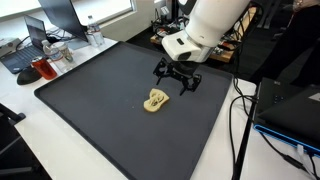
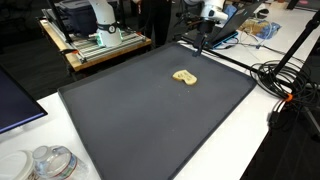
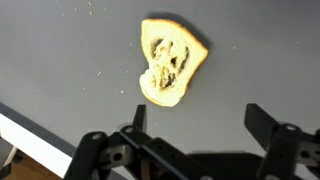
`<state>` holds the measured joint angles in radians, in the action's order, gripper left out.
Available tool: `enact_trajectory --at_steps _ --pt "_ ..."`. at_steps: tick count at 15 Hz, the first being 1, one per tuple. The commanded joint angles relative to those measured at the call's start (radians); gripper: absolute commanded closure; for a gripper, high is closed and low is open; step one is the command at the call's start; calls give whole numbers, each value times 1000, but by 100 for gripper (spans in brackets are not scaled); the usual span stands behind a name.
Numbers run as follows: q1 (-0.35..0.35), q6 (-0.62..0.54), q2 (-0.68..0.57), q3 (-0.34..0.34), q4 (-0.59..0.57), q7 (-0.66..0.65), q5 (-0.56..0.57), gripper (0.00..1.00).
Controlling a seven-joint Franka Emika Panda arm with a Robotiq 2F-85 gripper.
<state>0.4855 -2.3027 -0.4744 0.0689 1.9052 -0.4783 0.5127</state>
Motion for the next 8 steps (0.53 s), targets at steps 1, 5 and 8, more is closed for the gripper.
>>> enact_trajectory --at_steps 1,5,8 --pt "-59 -107 148 -50 200 -8 3 0" --pt "-139 -220 239 -98 329 66 -65 0" --pt "-216 -300 287 -142 402 189 -192 0"
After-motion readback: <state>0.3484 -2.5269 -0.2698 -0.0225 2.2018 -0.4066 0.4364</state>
